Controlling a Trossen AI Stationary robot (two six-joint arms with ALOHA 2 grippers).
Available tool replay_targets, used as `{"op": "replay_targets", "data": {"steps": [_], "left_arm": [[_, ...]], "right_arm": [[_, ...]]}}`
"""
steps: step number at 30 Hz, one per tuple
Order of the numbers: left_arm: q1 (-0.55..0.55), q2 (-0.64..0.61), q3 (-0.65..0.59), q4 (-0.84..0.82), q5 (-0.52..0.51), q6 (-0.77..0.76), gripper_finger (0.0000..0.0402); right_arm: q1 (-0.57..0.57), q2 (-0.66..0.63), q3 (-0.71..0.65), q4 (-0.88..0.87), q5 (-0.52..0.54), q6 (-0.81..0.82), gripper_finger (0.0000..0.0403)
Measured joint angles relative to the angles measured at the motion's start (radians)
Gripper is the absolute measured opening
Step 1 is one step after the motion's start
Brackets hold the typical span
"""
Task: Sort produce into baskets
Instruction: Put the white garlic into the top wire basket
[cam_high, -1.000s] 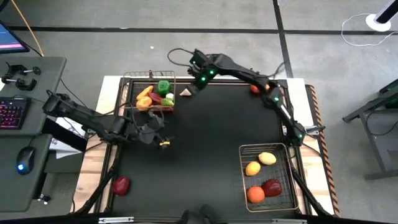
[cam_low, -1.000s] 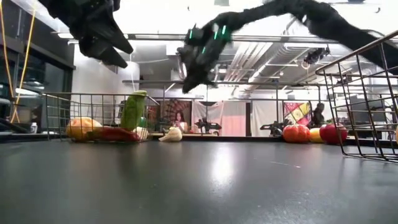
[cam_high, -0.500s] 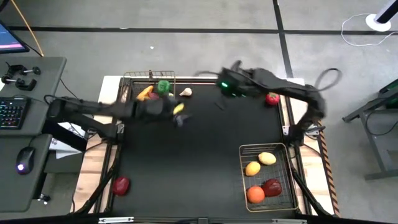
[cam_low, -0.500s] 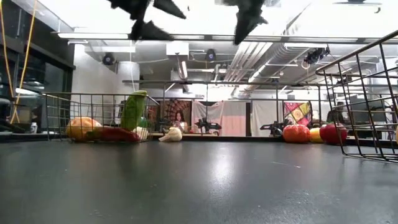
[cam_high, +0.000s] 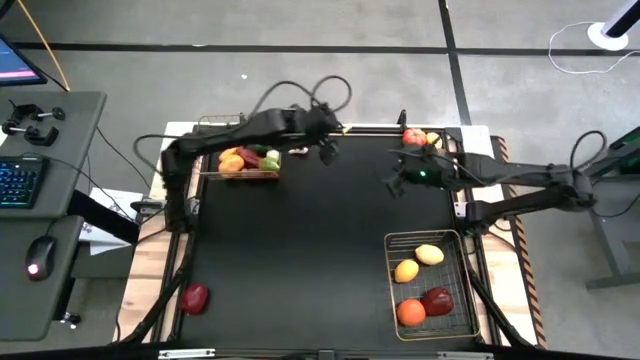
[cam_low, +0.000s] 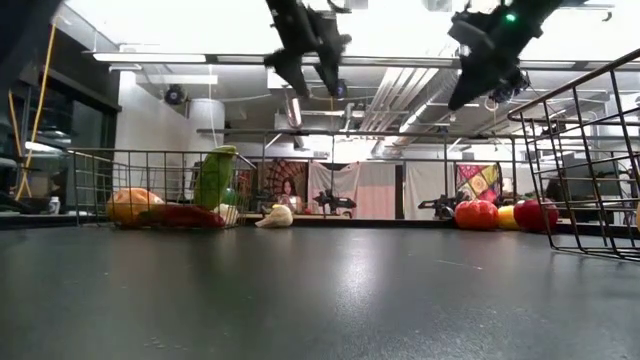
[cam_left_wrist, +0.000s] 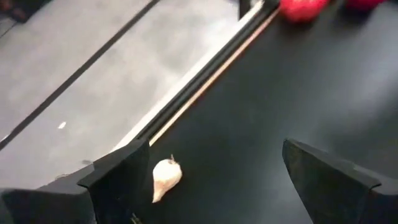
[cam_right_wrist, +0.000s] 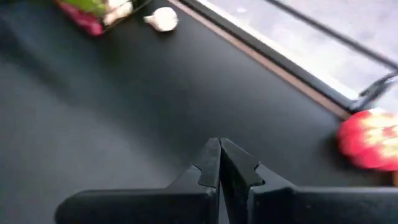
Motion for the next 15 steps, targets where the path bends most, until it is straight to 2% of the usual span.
{"op": "replay_targets", "data": {"steps": [4, 8, 15], "left_arm": [[0.021, 0.124, 0.028, -0.024, -0.024, 0.021, 0.0358], [0.054, 0.214, 0.028, -0.030, -0.028, 0.038, 0.0358], [0.123, 0.256, 0.030, -0.048, -0.026, 0.016, 0.0354]], "right_arm": [[0.000, -0.071, -0.125, 0.084, -0.085, 0.050, 0.0000], [0.000, -0.111, -0.197, 0.160, -0.115, 0.095, 0.0000], [0.000, -0.113, -0.235, 0.264, -0.118, 0.116, 0.0000]]}}
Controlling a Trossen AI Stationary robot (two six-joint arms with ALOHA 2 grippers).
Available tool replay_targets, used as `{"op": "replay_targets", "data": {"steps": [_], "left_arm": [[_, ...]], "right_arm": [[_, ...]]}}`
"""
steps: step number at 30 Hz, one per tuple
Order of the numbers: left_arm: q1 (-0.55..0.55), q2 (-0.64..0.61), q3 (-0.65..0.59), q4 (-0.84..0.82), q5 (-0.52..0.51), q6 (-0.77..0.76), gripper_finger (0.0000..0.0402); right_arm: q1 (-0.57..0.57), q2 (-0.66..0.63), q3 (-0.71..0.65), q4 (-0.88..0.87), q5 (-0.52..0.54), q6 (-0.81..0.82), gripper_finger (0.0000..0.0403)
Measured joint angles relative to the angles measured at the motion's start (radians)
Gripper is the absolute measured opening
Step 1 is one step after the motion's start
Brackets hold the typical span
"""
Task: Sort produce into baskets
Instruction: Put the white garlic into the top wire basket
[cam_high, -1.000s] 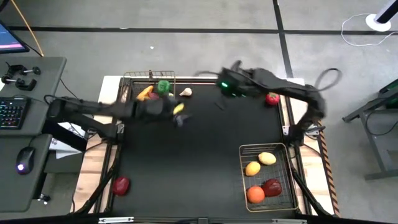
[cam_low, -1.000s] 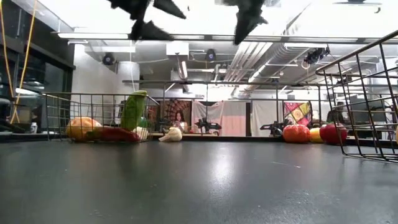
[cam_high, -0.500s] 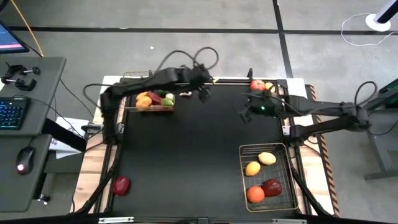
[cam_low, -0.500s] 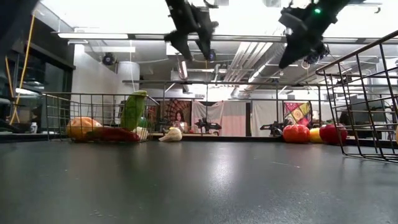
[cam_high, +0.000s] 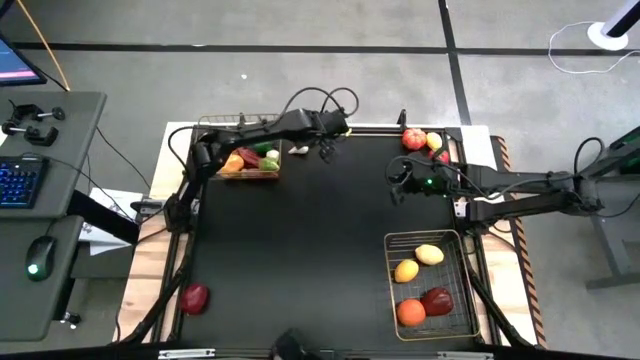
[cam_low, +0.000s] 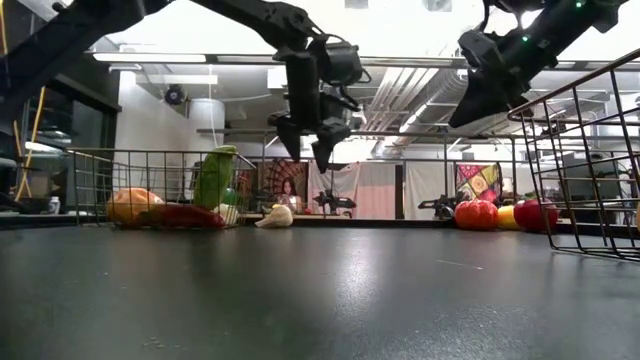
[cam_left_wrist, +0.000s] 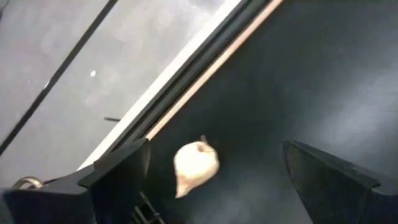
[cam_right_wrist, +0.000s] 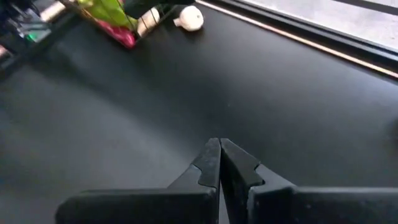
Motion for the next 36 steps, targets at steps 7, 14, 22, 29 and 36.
{"op": "replay_targets", "data": {"steps": [7, 14, 22, 29, 36], "left_arm": [[0.070, 0.007, 0.003, -0.122, 0.002, -0.069, 0.0271], [0.071, 0.033, 0.002, -0.095, 0.058, -0.079, 0.0033], [0.090, 0.128, 0.002, -0.066, 0.029, -0.043, 0.0003], [0.122, 0.158, 0.002, 0.008, 0.002, 0.024, 0.0000], [0.125, 0.156, 0.011, 0.003, 0.007, 0.044, 0.0000]], "right_arm": [[0.000, 0.000, 0.000, 0.082, 0.000, 0.001, 0.0000], [0.000, 0.000, 0.000, 0.099, 0.000, 0.021, 0.0000], [0.000, 0.018, 0.000, 0.097, 0.000, 0.042, 0.0000], [0.000, 0.069, 0.000, 0.099, 0.004, 0.037, 0.0000], [0.000, 0.128, 0.000, 0.121, -0.010, 0.037, 0.0000]]}}
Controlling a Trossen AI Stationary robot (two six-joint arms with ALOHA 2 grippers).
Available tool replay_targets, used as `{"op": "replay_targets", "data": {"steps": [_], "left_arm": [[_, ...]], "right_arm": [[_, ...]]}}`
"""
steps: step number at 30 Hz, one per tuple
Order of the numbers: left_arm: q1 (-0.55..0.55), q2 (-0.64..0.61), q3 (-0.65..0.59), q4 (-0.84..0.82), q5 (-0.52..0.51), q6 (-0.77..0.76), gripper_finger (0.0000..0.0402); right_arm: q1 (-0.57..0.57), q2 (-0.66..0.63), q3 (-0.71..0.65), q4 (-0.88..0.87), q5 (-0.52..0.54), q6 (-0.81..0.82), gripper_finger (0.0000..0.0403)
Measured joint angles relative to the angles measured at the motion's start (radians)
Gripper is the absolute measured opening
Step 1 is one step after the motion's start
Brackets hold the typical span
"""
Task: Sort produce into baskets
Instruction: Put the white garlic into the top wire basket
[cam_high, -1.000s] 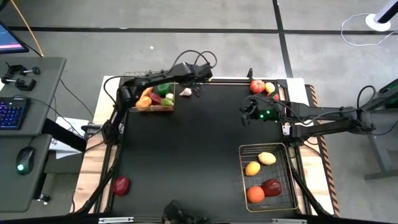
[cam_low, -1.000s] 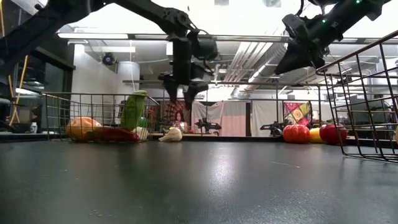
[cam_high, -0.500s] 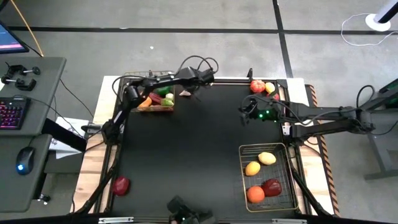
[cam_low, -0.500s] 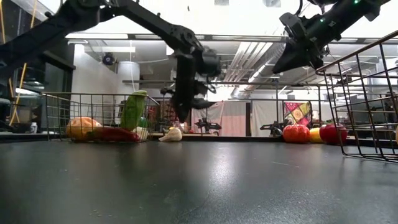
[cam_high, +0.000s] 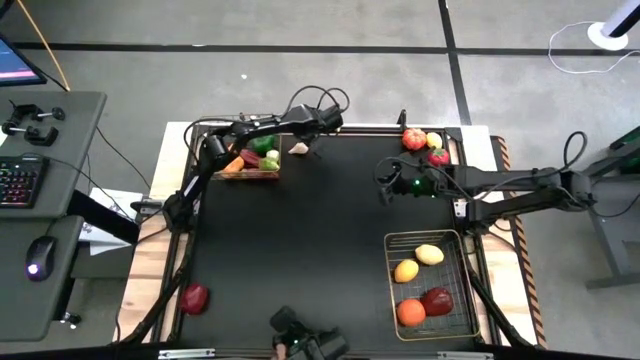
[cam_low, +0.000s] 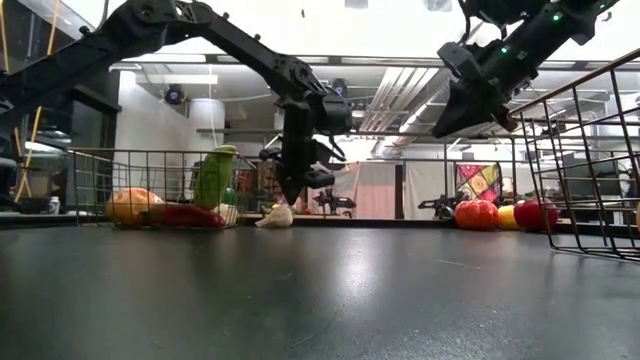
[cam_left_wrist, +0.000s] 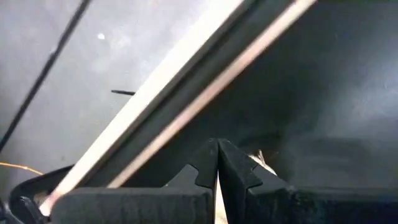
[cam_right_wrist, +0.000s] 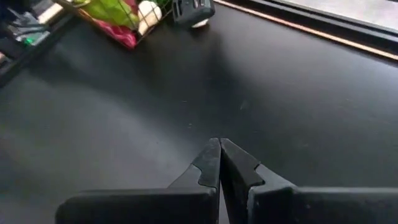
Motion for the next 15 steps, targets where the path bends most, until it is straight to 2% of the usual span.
{"op": "replay_targets", "data": {"steps": [4, 10, 13, 15], "left_arm": [[0.016, 0.000, -0.007, -0.044, 0.076, 0.026, 0.0000], [0.044, 0.000, -0.016, -0.053, 0.108, 0.067, 0.0000], [0.048, 0.000, -0.016, -0.052, 0.101, 0.072, 0.0000], [0.048, 0.000, -0.016, -0.059, 0.054, 0.070, 0.0000]], "right_arm": [[0.001, 0.003, 0.000, 0.035, -0.027, -0.003, 0.0000], [0.016, 0.003, 0.000, 0.051, -0.038, -0.003, 0.0000], [0.026, 0.003, 0.000, 0.051, -0.038, -0.003, 0.0000], [0.031, 0.003, 0.000, 0.051, -0.038, -0.003, 0.0000]]}}
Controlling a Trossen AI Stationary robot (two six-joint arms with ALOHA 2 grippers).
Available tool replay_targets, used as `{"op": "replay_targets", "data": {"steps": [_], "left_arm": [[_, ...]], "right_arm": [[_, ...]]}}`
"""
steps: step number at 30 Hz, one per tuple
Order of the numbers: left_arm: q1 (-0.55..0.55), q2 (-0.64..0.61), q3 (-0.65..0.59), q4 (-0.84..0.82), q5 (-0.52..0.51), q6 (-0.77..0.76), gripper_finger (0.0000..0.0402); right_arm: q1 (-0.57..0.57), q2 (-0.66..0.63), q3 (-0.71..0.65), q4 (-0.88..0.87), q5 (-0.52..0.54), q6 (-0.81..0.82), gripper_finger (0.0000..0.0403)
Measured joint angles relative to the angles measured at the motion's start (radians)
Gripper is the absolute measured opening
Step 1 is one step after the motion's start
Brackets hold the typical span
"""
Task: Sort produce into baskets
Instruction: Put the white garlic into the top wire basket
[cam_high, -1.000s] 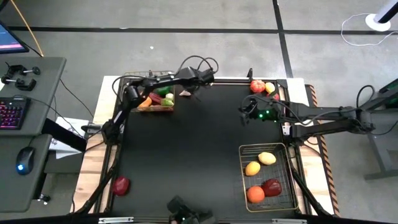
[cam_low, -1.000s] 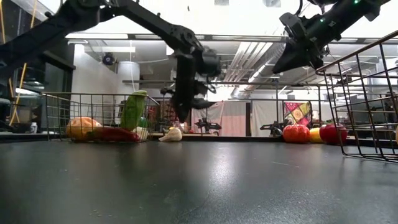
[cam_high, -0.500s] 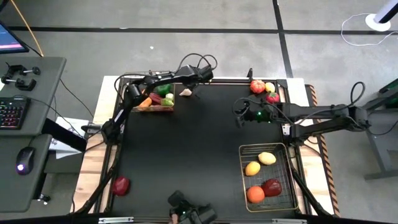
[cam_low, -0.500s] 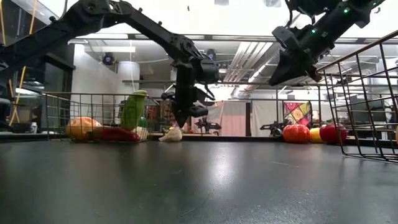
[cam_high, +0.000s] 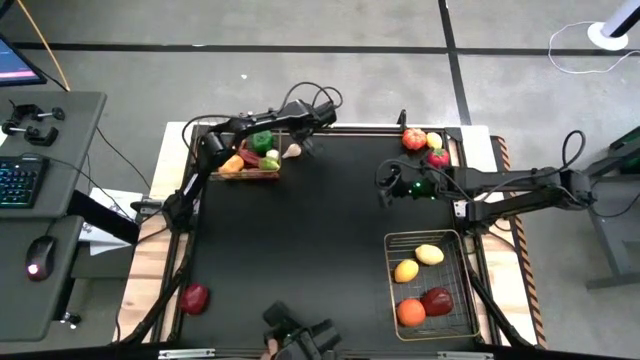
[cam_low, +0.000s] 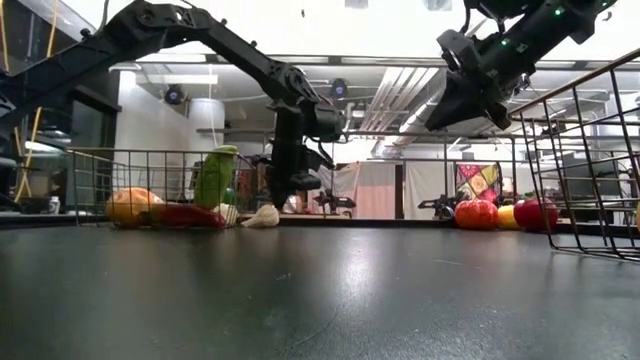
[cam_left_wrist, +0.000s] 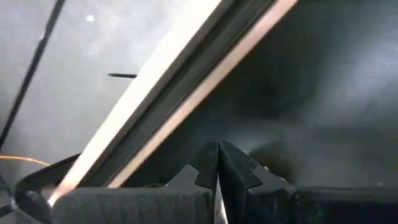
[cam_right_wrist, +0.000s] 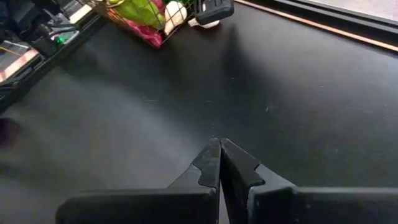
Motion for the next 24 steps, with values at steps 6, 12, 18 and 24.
{"op": "replay_targets", "data": {"steps": [6, 12, 18, 24], "left_arm": [[0.003, -0.008, 0.000, -0.037, -0.039, -0.007, 0.0000], [0.021, -0.006, 0.000, -0.143, 0.000, 0.051, 0.0000], [0.012, -0.005, 0.000, -0.103, 0.015, 0.115, 0.0000], [0.003, -0.004, 0.000, -0.110, 0.082, 0.138, 0.0000]], "right_arm": [[0.002, 0.000, 0.000, 0.008, 0.000, 0.000, 0.0000], [0.002, 0.000, 0.000, 0.010, 0.000, 0.000, 0.0000], [0.002, 0.000, 0.000, 0.010, 0.000, 0.007, 0.0000], [0.002, 0.000, 0.000, 0.010, 0.000, 0.007, 0.0000]]}}
